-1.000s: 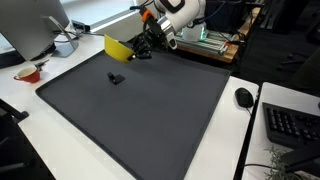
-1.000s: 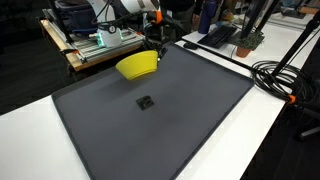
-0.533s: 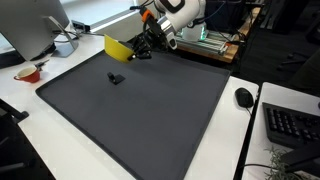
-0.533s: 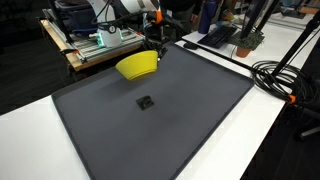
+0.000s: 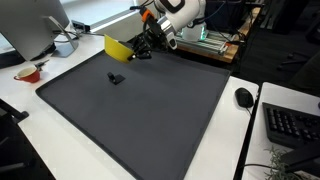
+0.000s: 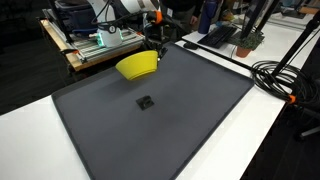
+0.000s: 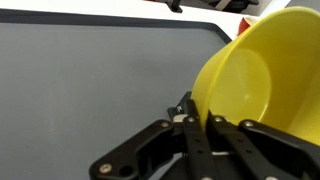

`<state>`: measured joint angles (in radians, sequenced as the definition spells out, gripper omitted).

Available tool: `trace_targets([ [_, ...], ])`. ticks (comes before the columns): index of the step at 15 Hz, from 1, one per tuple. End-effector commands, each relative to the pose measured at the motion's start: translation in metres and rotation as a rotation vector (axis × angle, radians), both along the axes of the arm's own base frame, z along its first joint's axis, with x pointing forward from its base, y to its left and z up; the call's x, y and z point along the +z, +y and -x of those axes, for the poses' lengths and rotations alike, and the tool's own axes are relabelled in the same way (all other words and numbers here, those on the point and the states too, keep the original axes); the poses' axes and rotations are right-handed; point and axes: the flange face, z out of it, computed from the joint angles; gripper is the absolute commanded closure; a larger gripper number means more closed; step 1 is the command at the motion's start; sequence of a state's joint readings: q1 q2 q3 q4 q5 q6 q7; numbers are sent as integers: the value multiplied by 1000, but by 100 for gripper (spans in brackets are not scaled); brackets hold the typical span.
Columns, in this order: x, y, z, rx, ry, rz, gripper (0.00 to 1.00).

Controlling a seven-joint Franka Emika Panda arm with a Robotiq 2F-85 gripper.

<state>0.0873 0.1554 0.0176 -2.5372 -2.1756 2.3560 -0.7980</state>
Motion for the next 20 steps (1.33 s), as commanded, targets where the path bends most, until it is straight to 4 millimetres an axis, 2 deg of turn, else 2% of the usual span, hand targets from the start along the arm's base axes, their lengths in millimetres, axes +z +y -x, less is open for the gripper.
trace_targets([
  [1, 0, 0, 0, -1, 0, 0, 95],
  [11, 0, 0, 0, -1, 0, 0, 95],
  [12, 0, 0, 0, -1, 0, 0, 99],
  [20, -29, -27, -8, 69, -30, -22, 99],
])
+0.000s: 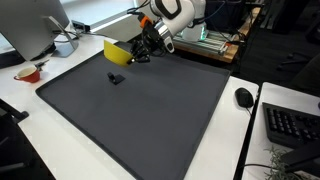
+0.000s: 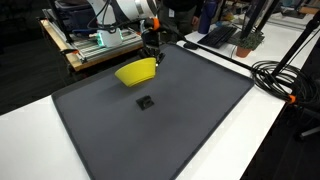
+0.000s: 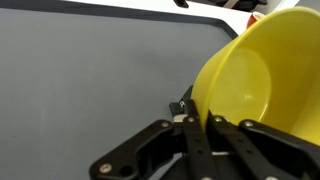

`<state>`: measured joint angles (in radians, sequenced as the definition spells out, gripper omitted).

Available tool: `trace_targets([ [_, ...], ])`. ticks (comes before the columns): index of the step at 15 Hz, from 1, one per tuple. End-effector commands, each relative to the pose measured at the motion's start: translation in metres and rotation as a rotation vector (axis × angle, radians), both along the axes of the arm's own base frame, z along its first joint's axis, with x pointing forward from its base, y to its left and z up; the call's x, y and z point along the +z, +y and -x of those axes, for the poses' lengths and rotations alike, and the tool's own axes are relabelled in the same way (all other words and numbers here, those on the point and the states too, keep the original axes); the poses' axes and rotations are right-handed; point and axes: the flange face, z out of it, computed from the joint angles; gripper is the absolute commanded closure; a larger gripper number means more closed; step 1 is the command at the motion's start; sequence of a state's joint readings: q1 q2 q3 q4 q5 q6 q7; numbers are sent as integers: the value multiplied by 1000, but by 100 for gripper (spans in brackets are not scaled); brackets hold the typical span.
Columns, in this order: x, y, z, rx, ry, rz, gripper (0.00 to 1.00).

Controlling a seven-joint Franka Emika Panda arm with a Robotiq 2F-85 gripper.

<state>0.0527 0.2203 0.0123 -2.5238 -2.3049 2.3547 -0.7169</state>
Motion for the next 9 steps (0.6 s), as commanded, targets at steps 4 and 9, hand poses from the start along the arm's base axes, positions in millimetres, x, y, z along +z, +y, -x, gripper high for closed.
trace_targets([
  [4, -22, -18, -12, 61, -33, -78, 99],
  [9, -39, -14, -14, 51, 1, -116, 99],
])
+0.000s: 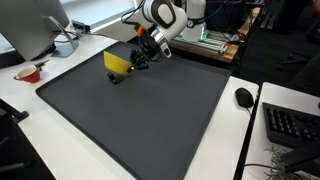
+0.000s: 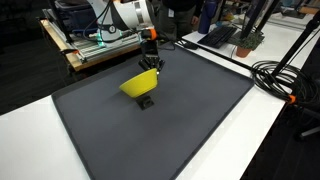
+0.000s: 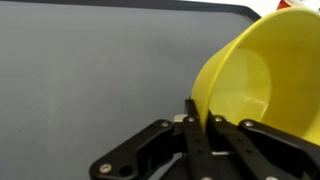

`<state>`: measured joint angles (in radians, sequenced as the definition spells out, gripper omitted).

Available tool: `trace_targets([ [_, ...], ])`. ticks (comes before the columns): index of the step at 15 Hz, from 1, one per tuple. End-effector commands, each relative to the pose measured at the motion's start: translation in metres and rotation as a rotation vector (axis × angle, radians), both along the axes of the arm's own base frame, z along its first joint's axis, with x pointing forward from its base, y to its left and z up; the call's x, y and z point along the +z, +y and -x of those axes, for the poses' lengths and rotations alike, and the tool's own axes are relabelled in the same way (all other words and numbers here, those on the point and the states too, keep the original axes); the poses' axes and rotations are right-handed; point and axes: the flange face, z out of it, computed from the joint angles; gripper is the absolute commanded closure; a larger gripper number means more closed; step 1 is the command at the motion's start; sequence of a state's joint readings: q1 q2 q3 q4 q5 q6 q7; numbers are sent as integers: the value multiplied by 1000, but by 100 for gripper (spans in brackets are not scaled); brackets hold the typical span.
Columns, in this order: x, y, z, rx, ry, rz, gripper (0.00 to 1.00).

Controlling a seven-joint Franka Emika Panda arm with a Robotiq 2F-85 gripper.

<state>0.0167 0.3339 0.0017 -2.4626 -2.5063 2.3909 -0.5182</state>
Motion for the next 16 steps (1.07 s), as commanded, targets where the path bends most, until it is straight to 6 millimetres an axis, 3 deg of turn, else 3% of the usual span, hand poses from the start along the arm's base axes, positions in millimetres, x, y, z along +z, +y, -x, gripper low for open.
trace_targets([
  [1, -10, -8, -6, -7, 17, -19, 99],
  [5, -16, -19, -8, -39, 26, -26, 99],
  [6, -15, -19, -10, -41, 24, -33, 70],
  [8, -13, -21, -12, -46, 19, -36, 64],
  [16, -3, -26, -7, -68, 9, -41, 8],
])
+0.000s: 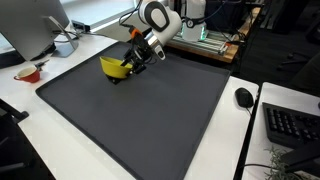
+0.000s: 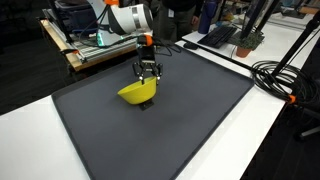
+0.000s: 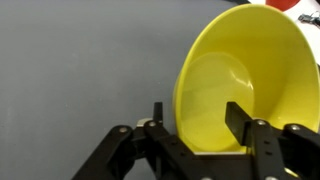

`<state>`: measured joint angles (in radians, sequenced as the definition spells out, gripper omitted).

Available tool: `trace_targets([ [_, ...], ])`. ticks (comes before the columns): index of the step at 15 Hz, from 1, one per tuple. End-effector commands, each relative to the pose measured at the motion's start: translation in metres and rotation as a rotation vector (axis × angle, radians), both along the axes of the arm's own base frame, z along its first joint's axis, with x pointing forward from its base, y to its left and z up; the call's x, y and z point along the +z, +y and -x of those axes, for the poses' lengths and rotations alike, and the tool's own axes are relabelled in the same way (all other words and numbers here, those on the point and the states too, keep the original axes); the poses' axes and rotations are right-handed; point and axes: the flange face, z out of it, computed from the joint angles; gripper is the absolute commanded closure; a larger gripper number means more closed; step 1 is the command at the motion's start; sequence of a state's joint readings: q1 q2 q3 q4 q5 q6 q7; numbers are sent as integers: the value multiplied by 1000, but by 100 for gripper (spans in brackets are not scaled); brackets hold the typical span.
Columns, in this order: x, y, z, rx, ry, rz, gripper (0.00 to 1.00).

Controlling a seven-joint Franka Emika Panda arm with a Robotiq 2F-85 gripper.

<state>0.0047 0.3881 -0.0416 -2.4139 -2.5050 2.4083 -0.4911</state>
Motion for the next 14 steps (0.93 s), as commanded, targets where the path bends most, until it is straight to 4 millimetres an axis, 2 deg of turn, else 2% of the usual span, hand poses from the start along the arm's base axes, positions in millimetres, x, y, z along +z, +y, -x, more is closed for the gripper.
trace_targets([
  [1, 14, 3, 5, 3, -3, -28, 2],
  [3, 33, 17, 16, 26, -4, -27, 0],
  [8, 90, 49, 63, 47, -25, -34, 0],
  [13, 148, 91, 97, 197, -237, 8, 0],
  [14, 124, 83, 71, 145, -158, -26, 0],
])
